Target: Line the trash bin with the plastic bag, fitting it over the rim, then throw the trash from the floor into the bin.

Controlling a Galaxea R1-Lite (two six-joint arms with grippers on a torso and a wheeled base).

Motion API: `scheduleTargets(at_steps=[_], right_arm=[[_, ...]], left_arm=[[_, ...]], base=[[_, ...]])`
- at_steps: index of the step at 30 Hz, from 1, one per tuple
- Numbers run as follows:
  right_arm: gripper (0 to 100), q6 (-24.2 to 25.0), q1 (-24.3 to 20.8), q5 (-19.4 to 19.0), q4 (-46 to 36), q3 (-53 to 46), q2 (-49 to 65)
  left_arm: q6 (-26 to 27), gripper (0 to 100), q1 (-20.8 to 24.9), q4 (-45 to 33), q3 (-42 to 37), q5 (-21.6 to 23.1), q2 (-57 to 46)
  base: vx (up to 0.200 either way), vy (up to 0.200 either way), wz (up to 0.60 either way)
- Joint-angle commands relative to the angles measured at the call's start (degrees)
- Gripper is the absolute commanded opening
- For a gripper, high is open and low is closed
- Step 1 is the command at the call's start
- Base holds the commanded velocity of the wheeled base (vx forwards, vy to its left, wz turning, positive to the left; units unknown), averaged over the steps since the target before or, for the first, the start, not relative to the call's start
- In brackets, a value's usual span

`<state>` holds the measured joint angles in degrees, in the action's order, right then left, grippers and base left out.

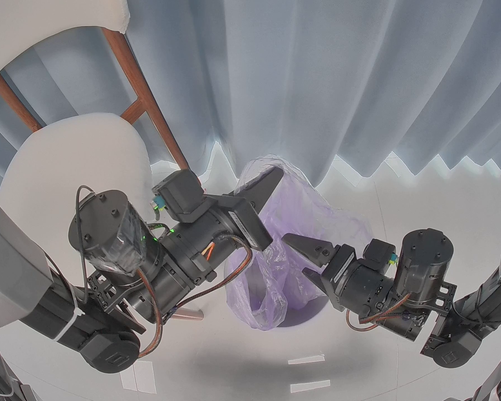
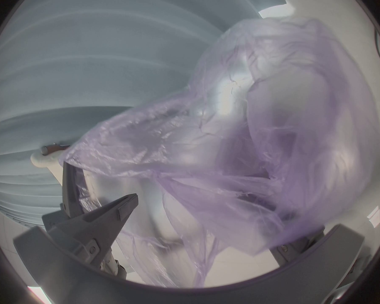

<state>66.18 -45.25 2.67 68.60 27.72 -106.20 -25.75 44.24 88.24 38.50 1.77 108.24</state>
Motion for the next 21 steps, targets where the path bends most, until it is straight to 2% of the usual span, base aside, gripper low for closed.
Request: scheduleTargets(at_steps=[1,7,16,17,21], right_arm=[[100,-0.09,0.95,0.32,1.80,-0.04,-1.64],[100,-0.35,3.59,1.72,2.59,0.84,-2.52],[100,-0.79,4.82,1.81,4.53,0.67,-2.52],[0,-0.88,4.82,1.81,4.53,0.58,-2.52],[0,-0.88,4.82,1.81,4.53,0.05,-2.43]], left_arm=[[-0.01,0,0.06,0.01,-0.09,-0.01,-0.22],[-0.01,0,0.15,0.01,-0.09,-0.01,-0.49],[-0.01,0,0.15,0.09,-0.09,-0.01,-0.57],[-0.01,0,0.15,0.01,-0.09,-0.01,-0.57],[-0.01,0,0.15,0.09,-0.09,-0.01,-0.66]], base=[[0.000,0.000,0.00],[0.000,0.000,0.00],[0.000,0.000,0.00],[0.000,0.000,0.00],[0.000,0.000,0.00]])
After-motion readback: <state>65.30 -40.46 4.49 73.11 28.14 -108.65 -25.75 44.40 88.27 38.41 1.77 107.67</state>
